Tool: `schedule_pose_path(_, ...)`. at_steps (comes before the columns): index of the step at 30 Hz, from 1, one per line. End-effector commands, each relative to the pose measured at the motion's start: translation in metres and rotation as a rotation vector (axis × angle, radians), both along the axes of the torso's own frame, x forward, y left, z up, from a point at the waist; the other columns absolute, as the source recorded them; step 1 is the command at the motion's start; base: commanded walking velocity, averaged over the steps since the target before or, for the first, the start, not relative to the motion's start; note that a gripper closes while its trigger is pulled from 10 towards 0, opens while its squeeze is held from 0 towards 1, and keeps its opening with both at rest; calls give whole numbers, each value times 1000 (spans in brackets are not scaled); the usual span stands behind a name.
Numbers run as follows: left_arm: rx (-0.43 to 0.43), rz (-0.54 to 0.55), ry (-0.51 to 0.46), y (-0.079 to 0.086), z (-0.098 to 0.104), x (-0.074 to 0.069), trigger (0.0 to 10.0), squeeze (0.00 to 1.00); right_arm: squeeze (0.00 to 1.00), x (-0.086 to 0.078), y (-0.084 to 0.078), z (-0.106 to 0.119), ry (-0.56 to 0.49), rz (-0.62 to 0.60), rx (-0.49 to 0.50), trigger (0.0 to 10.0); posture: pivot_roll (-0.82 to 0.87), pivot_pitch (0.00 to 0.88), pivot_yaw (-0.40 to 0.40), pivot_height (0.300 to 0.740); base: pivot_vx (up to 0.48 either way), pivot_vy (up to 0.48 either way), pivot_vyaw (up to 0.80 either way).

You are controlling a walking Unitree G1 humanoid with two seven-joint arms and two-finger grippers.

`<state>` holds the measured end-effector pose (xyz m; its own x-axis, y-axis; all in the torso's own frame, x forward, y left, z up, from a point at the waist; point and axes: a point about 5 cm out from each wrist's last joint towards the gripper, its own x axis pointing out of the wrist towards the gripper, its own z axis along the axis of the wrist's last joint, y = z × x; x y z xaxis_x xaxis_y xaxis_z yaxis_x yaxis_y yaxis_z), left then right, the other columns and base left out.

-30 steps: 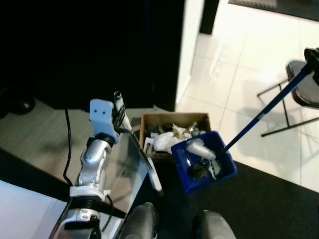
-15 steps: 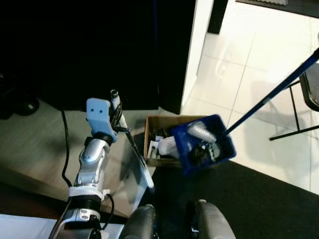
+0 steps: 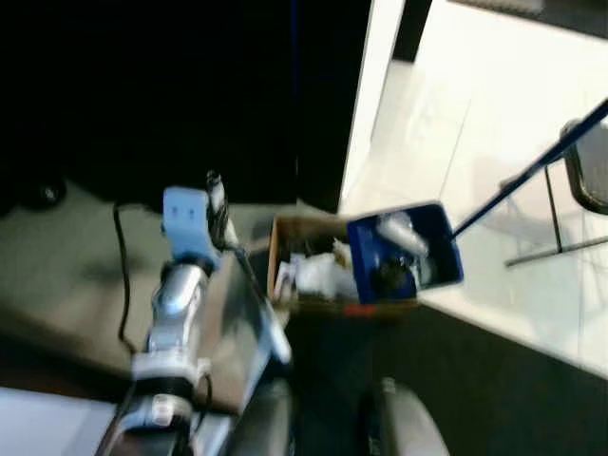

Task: Sweep floor

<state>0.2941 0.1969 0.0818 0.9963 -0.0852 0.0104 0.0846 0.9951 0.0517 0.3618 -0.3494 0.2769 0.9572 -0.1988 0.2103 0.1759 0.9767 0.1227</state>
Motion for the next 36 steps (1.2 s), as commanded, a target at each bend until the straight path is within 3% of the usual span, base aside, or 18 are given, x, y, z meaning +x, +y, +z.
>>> schedule_pose_path(1,-4,-3,-17,-1,4,2,10000,0,0,1,0,13,-64,-30,-21,10000,-7,35,-21,740,0,0,0)
schedule_pose_path(20,18,11,-49,10,14,-7,10000,0,0,20,28,16,-59,-75,-99,10000,58,148,-72,740,0,0,0)
schedule_pose_path(27,20,9,-60,8,17,-12,10000,0,0,28,47,17,-35,-106,-255,10000,68,161,-72,740,0,0,0)
schedule_pose_path(30,18,6,-63,6,18,-13,10000,0,0,34,62,19,-53,-96,-310,10000,71,158,-71,740,0,0,0)
schedule_pose_path(36,15,3,-68,5,21,-11,10000,0,0,38,78,21,-103,-72,-288,10000,69,156,-68,740,0,0,0)
